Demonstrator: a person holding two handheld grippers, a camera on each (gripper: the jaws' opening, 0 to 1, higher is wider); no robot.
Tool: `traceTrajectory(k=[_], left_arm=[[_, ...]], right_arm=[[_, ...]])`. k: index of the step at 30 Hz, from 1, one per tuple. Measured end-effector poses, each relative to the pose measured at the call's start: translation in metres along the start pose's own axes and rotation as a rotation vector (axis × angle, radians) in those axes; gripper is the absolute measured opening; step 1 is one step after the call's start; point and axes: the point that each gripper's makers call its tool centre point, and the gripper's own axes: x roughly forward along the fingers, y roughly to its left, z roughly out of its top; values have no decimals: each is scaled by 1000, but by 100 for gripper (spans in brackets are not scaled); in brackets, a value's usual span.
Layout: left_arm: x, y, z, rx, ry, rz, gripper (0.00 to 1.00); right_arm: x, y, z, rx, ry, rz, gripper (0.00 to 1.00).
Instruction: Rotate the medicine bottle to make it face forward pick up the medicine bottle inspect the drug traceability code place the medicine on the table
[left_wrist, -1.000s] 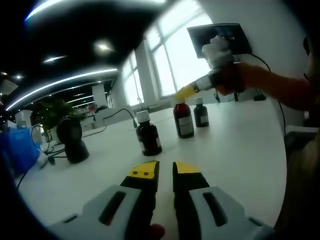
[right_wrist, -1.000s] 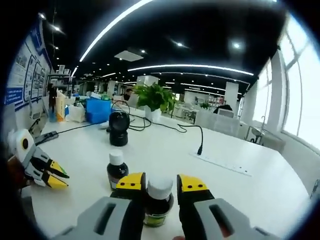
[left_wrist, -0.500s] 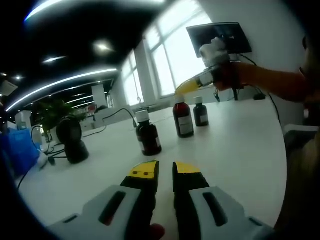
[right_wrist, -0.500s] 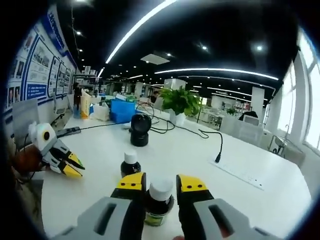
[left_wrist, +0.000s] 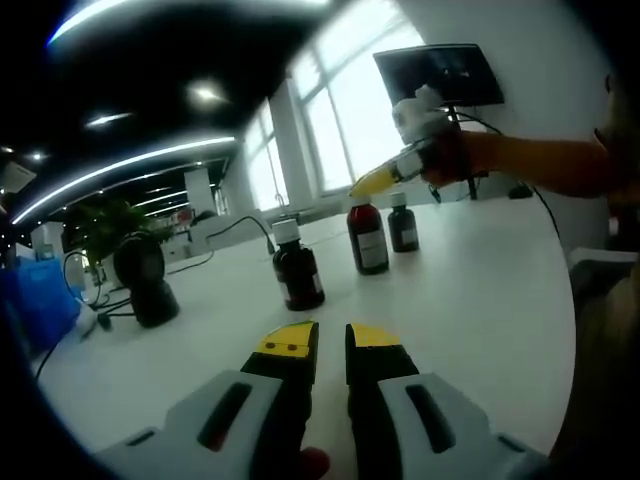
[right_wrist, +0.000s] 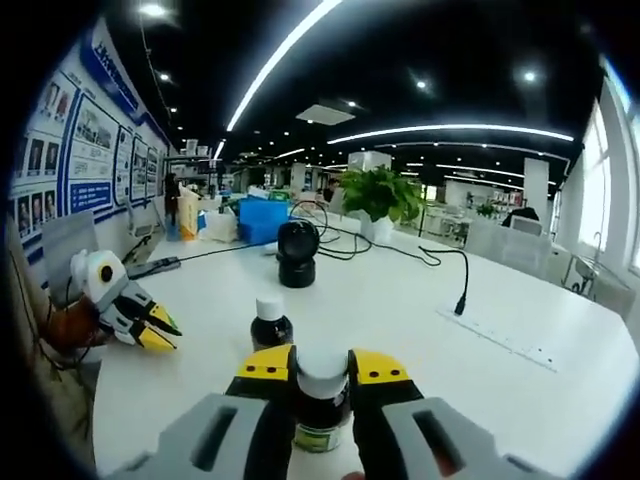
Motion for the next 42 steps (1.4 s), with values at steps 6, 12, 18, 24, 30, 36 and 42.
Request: traceTrajectory(k=[6,12,18,24,30,36,42], left_arm=[[0,0,0,0,-1,-1,5],[0,-1,0,2,0,-2,5],[0,0,0,0,0,-1,5],[0,0,-1,0,0,0,5],[0,0,-1,1,1,1,5],[0,-1,-1,2,1,0,5],[0,-1,0,2,-1,-1,5]], right_arm=[[0,2,0,-29,1,-31,17],[0,2,0,-35,-1,-89,17],[0,2,0,-41,0,-156,17],[-1,1,-1,-38,-1,-230,17],[-1,1,-1,-46,3,-297,17],[-1,0,-1,-57,15,-374,17],[-1,-2,-2,-38,7,-400,18]])
